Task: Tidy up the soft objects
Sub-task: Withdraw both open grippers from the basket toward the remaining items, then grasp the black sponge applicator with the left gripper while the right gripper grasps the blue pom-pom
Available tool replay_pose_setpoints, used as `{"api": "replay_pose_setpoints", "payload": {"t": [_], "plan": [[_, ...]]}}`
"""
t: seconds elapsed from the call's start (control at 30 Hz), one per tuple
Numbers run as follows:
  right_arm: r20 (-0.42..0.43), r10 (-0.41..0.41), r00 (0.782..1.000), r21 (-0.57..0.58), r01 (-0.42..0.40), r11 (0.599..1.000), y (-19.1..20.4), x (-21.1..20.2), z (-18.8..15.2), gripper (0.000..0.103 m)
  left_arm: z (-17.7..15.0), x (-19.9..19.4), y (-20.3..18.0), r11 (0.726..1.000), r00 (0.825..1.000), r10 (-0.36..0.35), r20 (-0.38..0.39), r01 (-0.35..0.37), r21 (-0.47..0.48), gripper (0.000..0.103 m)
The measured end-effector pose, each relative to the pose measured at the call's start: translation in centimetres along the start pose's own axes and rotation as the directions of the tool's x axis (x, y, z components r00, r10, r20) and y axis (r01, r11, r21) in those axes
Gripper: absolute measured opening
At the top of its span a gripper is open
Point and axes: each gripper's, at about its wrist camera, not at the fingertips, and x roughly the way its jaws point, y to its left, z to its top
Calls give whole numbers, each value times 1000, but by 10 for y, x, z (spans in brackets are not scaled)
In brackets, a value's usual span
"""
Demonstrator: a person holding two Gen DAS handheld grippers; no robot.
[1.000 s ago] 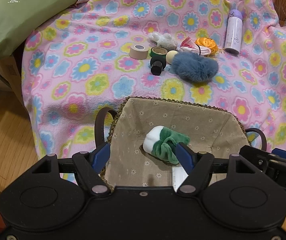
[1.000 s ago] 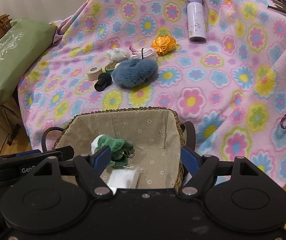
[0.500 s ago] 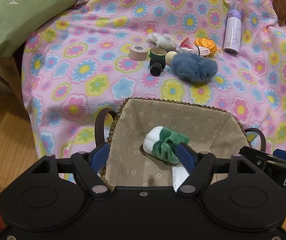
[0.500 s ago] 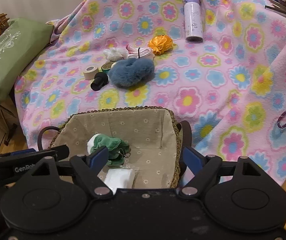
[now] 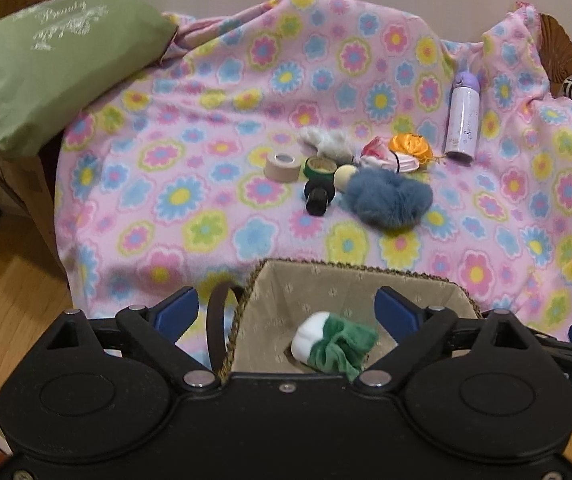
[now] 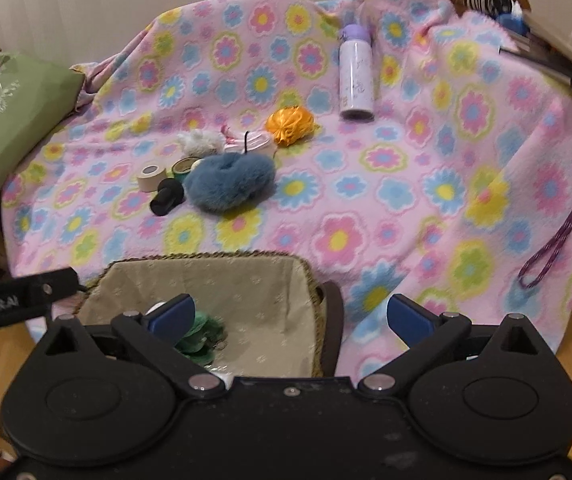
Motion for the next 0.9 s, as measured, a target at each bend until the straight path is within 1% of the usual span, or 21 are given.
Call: {"api": "replay_pose_setpoints", "payload": {"t": [0.07,0.17,0.23,0.27,0.33,0.4,0.5,0.6,0.73,0.9], "plan": [[22,-30,999,-21,31,999,2,-1,3,103,4,3,-1,1000,1000,5,6,-5,21,96],[78,-93,993,-75,98,992,8,-2,9,103,9,5,-3,999,1000,3,21,-4,42,97],[91,-100,991,-107,109,988,10,-1,14,103,15,7,-3,999,1000,-5,29,4,46,97],[88,-94,992,-112,104,988,10,1,18,103,17,7,-3,999,999,-9,34,7,46,98],[63,-61,996,-111,67,992,9,6,26,103,23,9,-3,999,999,-10,43,8,46,100],[41,-35,999,-99,39,994,7,12,33,102,28,12,-4,999,999,0,52,-2,53,100],[29,-16,999,-104,19,994,8,22,43,102,37,21,-3,998,999,13,46,-16,63,100],[16,11,1000,-105,-9,994,8,32,52,102,45,34,-1,998,1000,7,15,-8,62,100],[-22,55,998,-96,-57,994,8,50,66,100,52,51,2,999,999,-4,-36,6,49,100],[-59,78,995,-102,-84,991,12,74,81,98,59,74,0,997,997,10,-83,-3,82,99]]}}
